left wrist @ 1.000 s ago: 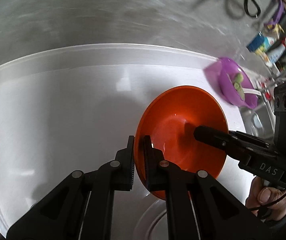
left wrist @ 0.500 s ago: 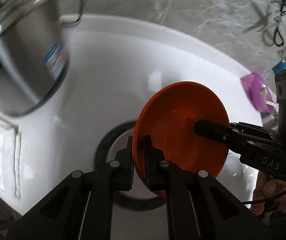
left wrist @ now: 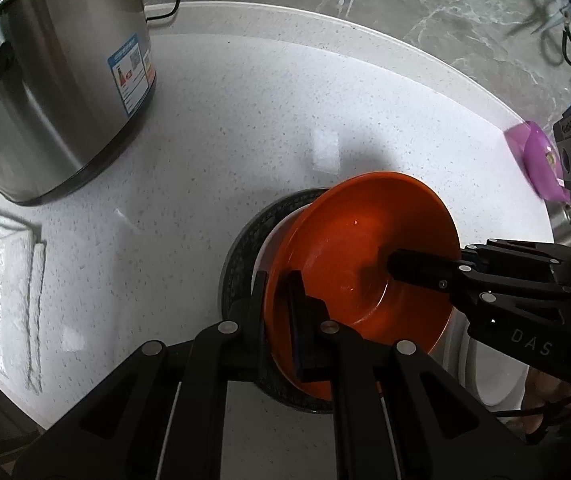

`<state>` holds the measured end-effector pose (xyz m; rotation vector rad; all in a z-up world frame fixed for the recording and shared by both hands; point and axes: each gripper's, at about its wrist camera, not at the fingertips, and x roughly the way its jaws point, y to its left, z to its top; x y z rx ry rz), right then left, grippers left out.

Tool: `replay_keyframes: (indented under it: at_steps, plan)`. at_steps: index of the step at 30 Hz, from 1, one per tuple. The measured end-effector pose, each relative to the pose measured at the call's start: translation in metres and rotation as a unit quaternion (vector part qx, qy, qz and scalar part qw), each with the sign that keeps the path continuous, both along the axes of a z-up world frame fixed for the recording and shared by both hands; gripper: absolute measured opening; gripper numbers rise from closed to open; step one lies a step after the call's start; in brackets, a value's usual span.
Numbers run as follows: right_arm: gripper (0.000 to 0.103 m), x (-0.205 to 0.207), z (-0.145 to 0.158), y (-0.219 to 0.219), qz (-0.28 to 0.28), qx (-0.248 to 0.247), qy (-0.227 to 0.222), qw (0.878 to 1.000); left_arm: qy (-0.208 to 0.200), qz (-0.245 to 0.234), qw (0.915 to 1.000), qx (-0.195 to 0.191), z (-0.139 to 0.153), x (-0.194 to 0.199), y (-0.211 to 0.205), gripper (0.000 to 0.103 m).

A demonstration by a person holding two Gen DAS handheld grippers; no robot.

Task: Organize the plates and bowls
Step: 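Carry the orange bowl with both grippers onto the white bowl in the floral bowl, then open both grippers to release the orange bowl and withdraw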

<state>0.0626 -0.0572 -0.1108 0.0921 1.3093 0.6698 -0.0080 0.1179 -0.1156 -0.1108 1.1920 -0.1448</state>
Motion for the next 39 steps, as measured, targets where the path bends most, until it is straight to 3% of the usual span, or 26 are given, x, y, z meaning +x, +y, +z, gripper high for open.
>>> replay_keyframes:
  at_steps: [14, 18, 22, 26, 28, 32, 34, 39]
  plan:
    - [0.012, -0.002, 0.001, -0.002, 0.000, -0.009, -0.007, 1.000, -0.017, 0.002, 0.9998, 0.014, -0.003, -0.007, -0.007, 0.010]
    - [0.012, -0.002, 0.001, -0.002, 0.000, -0.014, -0.008, 1.000, -0.040, 0.007, 0.9991, 0.010, 0.008, -0.011, -0.007, 0.028]
    - [0.012, -0.001, 0.001, 0.000, 0.004, -0.019, -0.013, 1.000, -0.049, 0.009, 0.9987, -0.001, 0.015, -0.015, -0.005, 0.039]
    - [0.012, -0.001, 0.001, 0.000, 0.004, -0.021, -0.015, 1.000, -0.061, 0.014, 0.9979, -0.013, 0.021, -0.019, 0.001, 0.042]
    - [0.012, -0.001, 0.001, 0.000, 0.004, -0.022, -0.017, 1.000, -0.067, 0.019, 0.9974, -0.017, 0.025, -0.024, 0.006, 0.049]
    - [0.012, -0.002, 0.001, 0.000, 0.004, -0.023, -0.016, 1.000, -0.073, 0.036, 0.9965, -0.020, 0.029, -0.031, 0.021, 0.050]
    - [0.014, -0.003, 0.002, 0.001, 0.007, -0.023, -0.014, 1.000, -0.075, 0.047, 0.9959, -0.018, 0.029, -0.032, 0.033, 0.057]
    - [0.023, -0.006, 0.006, 0.002, 0.012, -0.024, -0.018, 0.999, -0.060, 0.065, 0.9958, -0.025, 0.019, -0.035, 0.052, 0.058]
